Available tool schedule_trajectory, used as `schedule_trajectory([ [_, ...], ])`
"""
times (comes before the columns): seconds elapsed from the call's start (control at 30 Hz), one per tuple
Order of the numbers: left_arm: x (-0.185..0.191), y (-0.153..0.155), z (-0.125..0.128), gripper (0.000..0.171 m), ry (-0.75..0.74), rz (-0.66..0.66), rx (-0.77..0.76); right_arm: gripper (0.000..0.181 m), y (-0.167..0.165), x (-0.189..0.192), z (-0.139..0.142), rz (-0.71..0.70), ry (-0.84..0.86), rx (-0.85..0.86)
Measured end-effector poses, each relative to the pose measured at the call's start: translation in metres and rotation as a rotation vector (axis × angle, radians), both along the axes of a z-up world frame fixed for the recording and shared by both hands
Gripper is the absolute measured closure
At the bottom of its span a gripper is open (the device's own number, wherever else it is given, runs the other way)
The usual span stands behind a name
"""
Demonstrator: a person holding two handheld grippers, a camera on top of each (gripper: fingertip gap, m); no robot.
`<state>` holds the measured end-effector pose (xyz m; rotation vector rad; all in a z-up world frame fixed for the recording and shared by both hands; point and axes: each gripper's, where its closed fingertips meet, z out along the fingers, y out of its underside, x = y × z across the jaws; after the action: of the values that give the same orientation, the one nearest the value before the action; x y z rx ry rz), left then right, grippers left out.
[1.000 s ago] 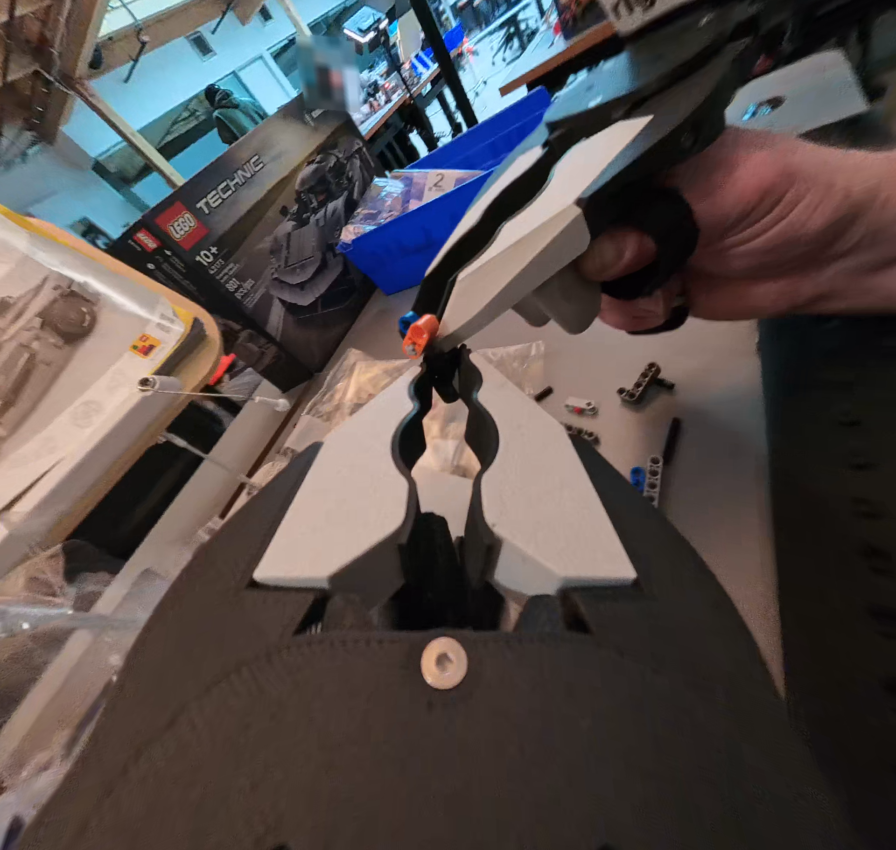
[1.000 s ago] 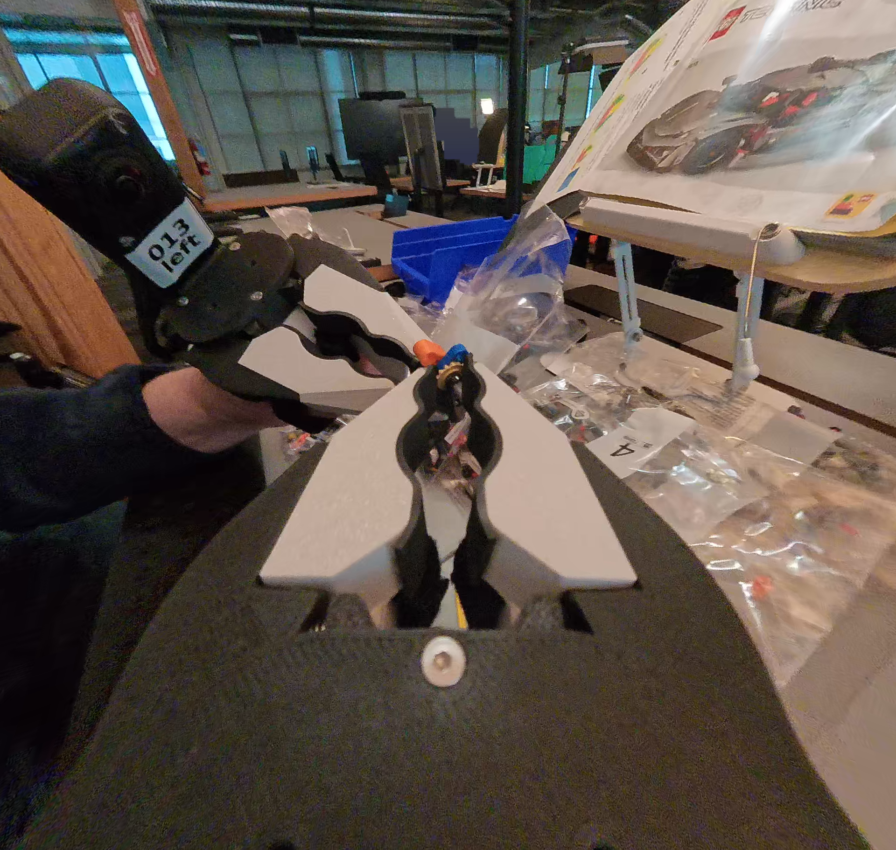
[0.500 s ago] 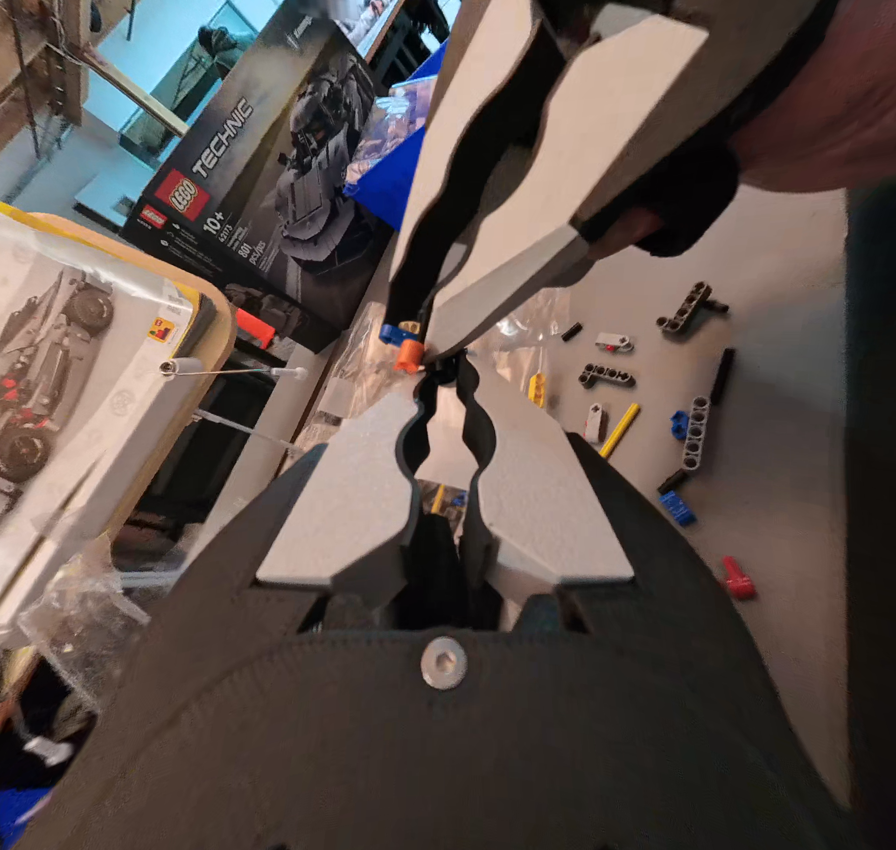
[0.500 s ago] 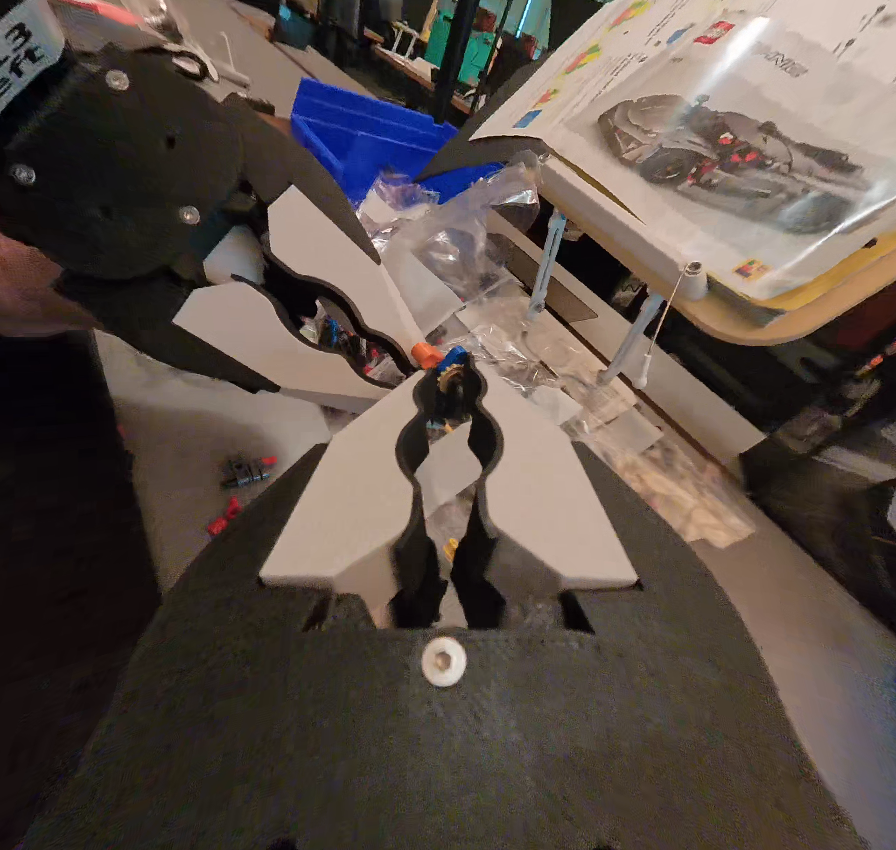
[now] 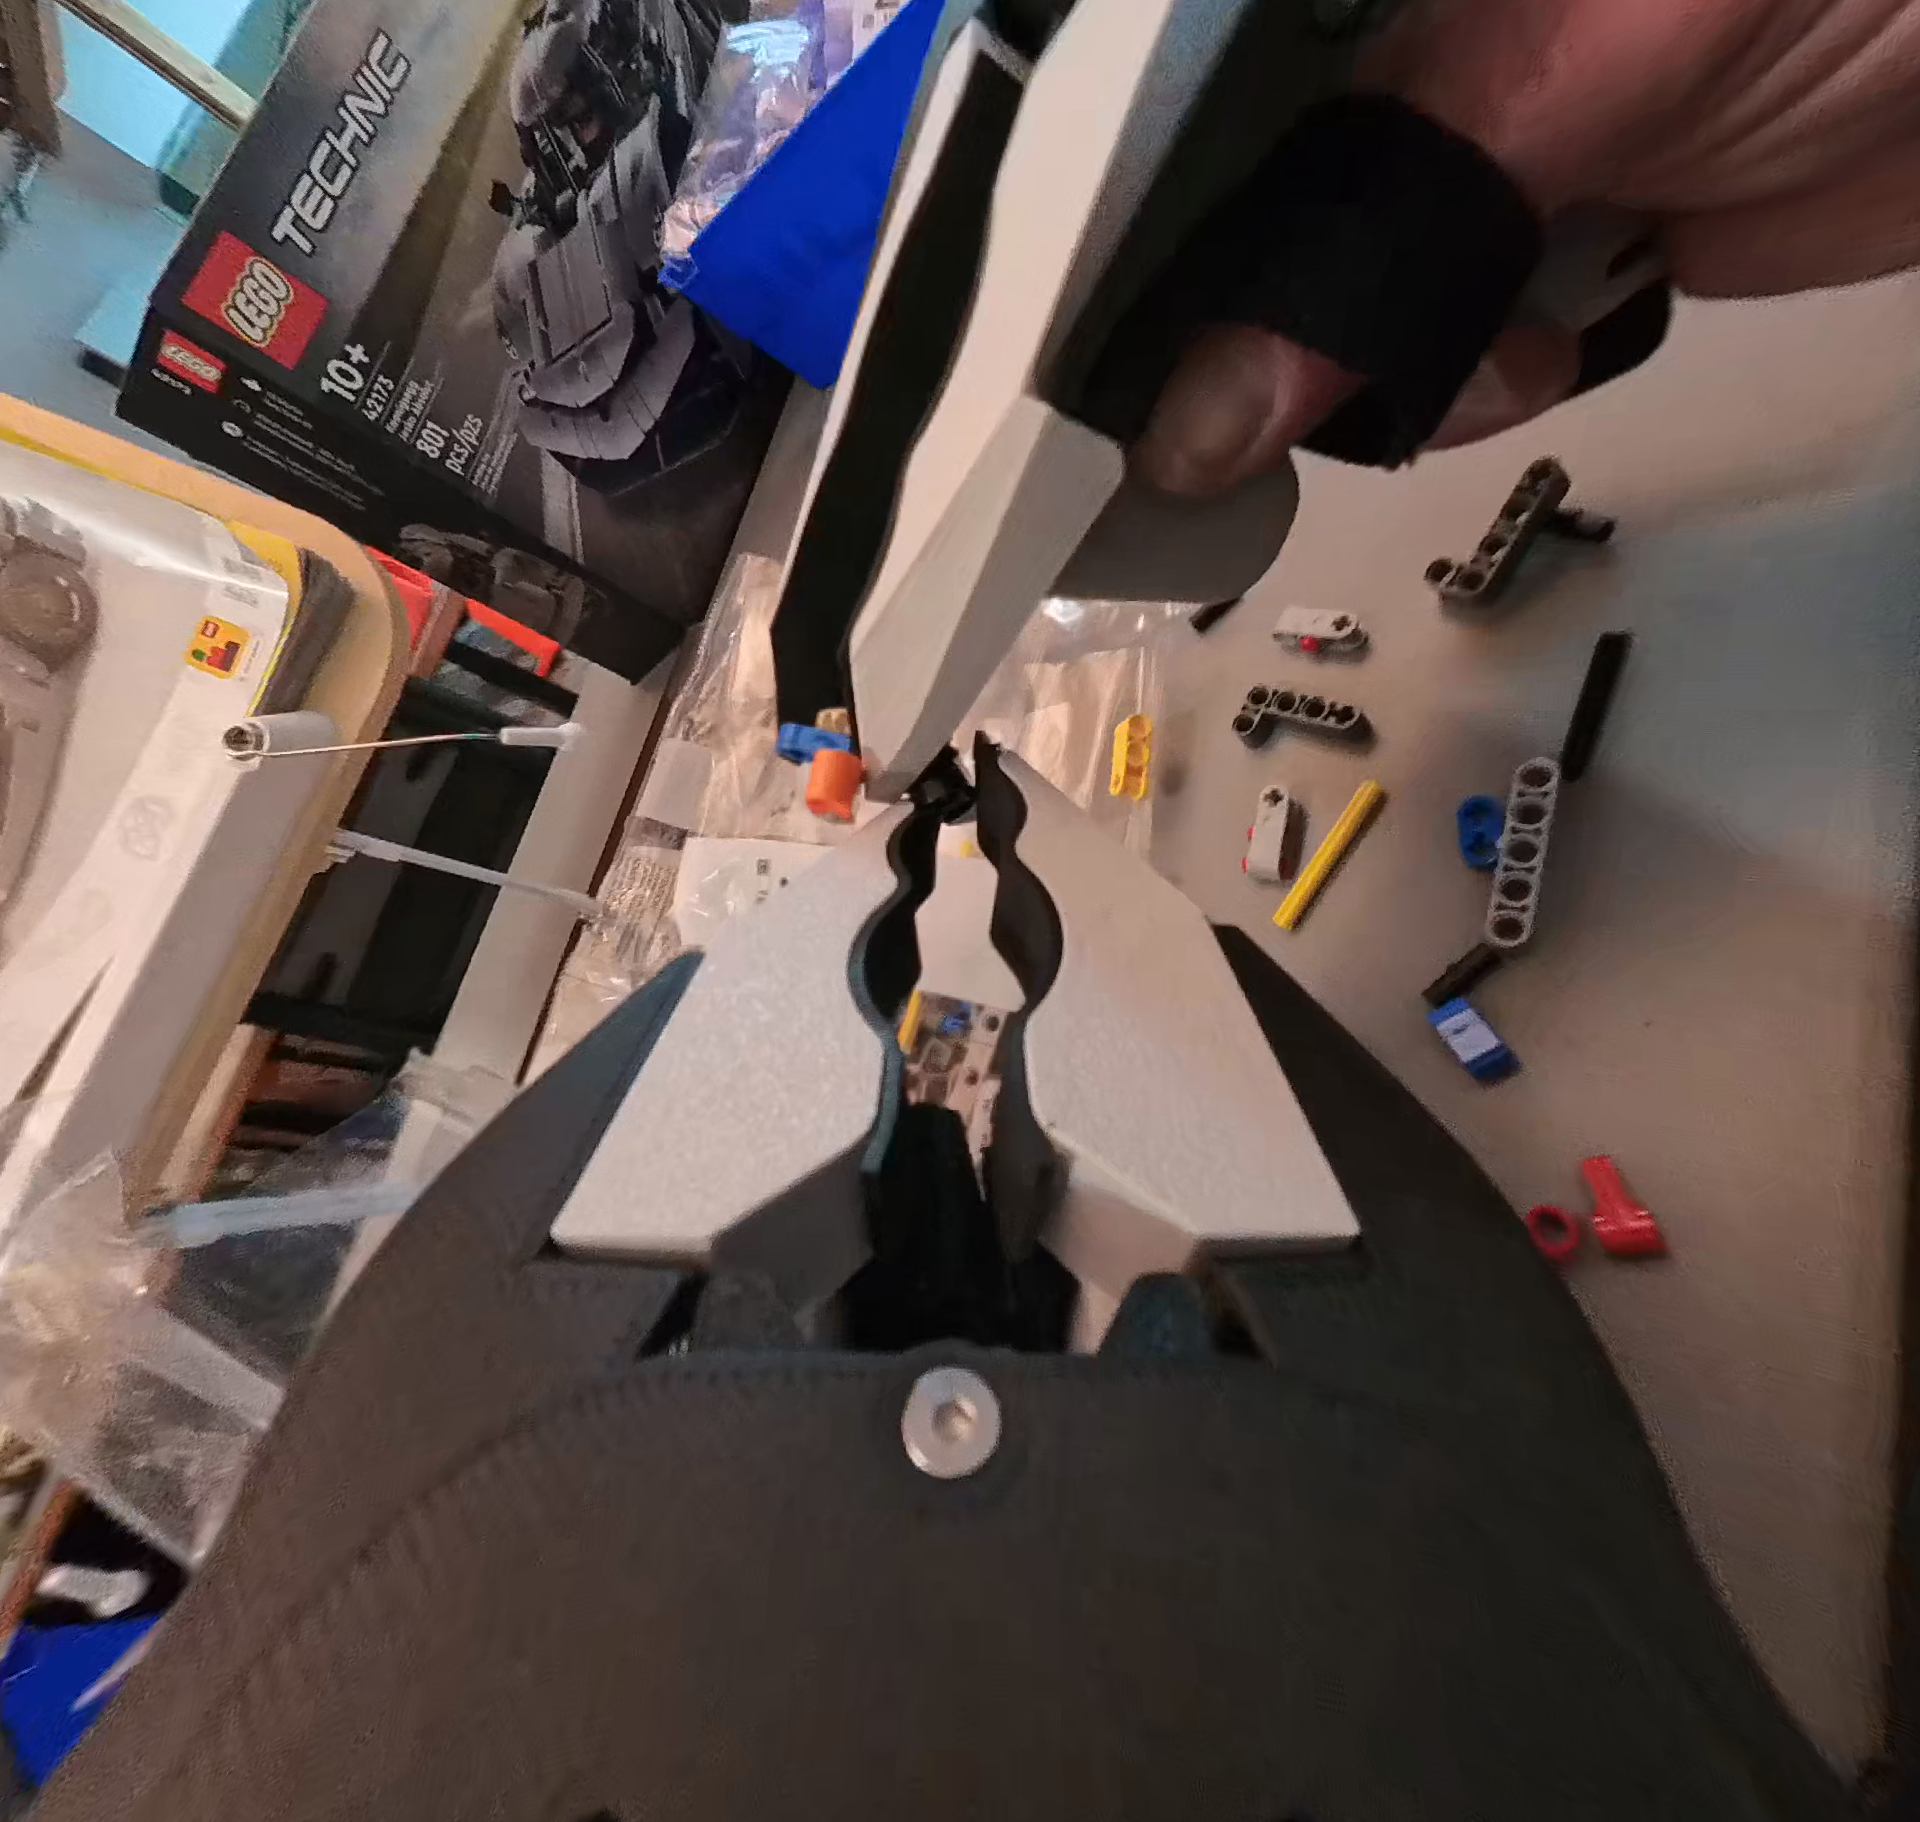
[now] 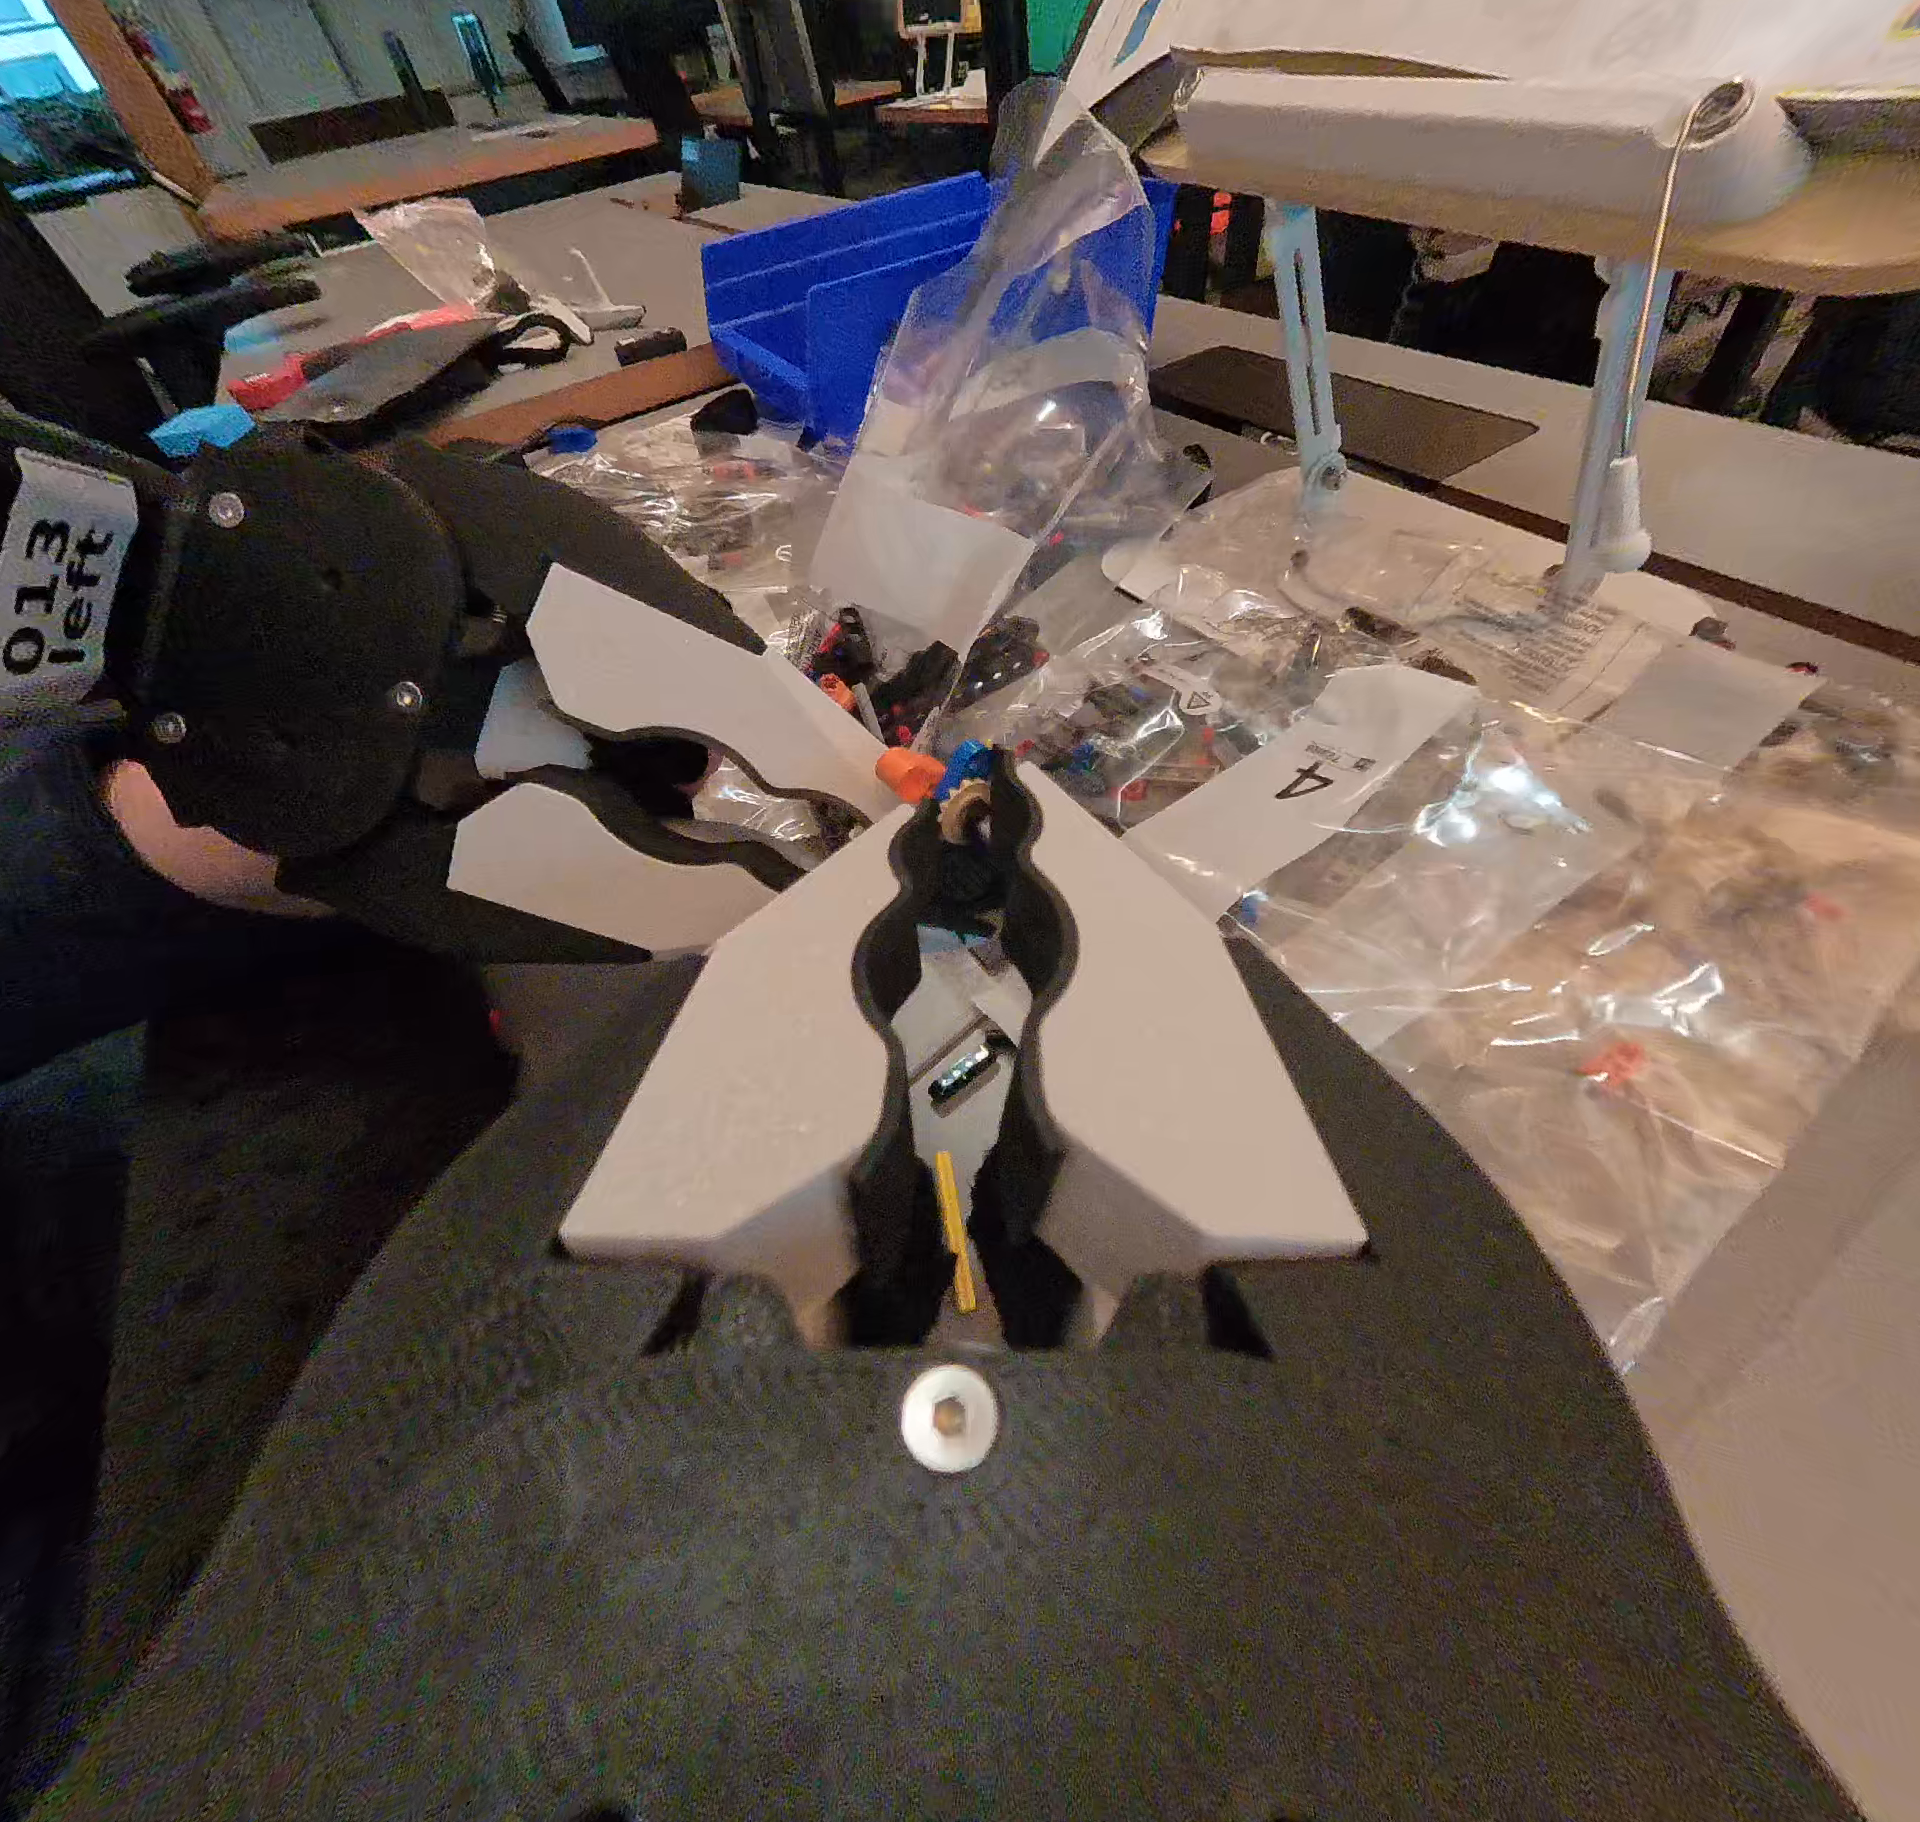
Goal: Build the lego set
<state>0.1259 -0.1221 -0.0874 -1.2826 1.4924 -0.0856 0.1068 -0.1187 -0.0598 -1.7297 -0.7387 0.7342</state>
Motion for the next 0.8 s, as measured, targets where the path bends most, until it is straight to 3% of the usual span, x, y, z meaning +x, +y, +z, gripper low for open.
schedule_trajectory([
  [0.1,0.000,0.002,-0.003,0.165,0.002,0.011,-0.028,0.175,0.002,0.000,-0.003,-0.046,-0.185,0.130],
  [0.23,0.000,0.003,-0.008,0.165,0.001,0.017,-0.056,0.175,0.005,0.002,-0.009,-0.066,-0.221,0.119],
  [0.4,-0.009,0.006,-0.018,0.163,-0.123,-0.022,-0.394,0.174,0.005,0.001,-0.020,-0.055,-0.380,0.191],
  [0.5,-0.019,0.009,-0.020,0.141,-0.138,-0.018,-0.482,0.174,0.002,-0.004,-0.027,-0.033,-0.474,0.247],
  [0.67,-0.021,-0.011,0.001,0.137,-0.249,-0.185,-0.642,0.174,-0.006,-0.010,-0.019,0.022,-0.454,0.316],
  [0.8,-0.021,-0.024,0.002,0.148,-0.264,-0.276,-0.743,0.174,-0.015,-0.013,-0.016,0.078,-0.474,0.383],
])
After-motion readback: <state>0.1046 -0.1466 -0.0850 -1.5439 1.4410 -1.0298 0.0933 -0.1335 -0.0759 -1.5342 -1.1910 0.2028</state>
